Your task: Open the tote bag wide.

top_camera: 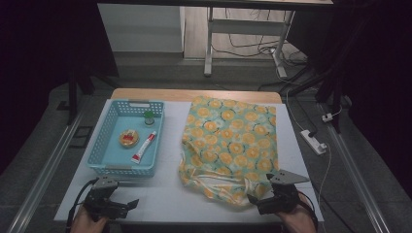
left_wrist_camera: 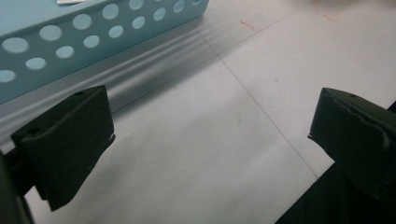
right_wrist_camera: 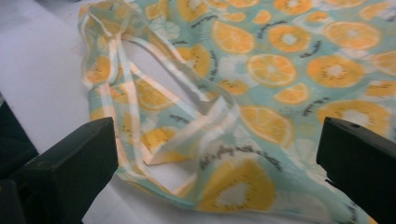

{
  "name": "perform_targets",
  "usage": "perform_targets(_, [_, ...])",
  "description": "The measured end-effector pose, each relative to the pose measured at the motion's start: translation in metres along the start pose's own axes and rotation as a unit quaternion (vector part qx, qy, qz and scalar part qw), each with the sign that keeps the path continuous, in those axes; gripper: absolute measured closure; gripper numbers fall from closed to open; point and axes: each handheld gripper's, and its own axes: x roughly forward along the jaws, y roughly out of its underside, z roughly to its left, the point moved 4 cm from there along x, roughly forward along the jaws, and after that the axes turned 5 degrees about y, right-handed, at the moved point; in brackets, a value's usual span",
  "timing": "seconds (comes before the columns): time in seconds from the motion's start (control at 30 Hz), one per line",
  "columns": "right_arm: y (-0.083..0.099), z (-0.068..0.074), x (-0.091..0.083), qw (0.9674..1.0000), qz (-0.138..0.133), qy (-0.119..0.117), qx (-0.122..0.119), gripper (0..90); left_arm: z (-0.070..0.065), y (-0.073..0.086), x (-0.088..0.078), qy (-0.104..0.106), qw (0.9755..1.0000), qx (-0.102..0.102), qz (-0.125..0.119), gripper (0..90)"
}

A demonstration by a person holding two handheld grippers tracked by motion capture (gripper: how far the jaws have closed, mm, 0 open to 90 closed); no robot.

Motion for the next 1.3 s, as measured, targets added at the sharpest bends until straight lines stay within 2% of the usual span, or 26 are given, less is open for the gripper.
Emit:
perform_targets(0.2, [-0.005, 0.011, 0.010, 0.9995, 0.012, -0.022, -0.019, 0.0, -0.001, 0.000, 0.001, -0.003, 1.0000, 0.001, 0.005, 0.0])
perform_targets(0.4, [-0.011, 0.018, 0.016, 0.9991, 0.020, -0.029, -0.025, 0.0, 0.000, 0.000, 0.001, -0.002, 1.0000, 0.000, 0.006, 0.0])
perform_targets(0.67, [-0.018, 0.029, 0.027, 0.9975, 0.033, -0.054, -0.032, 0.0, -0.001, -0.001, 0.003, -0.004, 0.9999, 0.004, 0.011, 0.0])
perform_targets(1.17, [-0.022, 0.054, 0.057, 0.9917, 0.068, -0.088, -0.065, 0.0, -0.002, -0.001, 0.004, -0.004, 0.9998, 0.007, 0.015, 0.0])
perform_targets(1.3, [-0.022, 0.060, 0.064, 0.9902, 0.080, -0.097, -0.060, 0.3, -0.002, -0.001, 0.004, -0.004, 0.9998, 0.007, 0.017, 0.0])
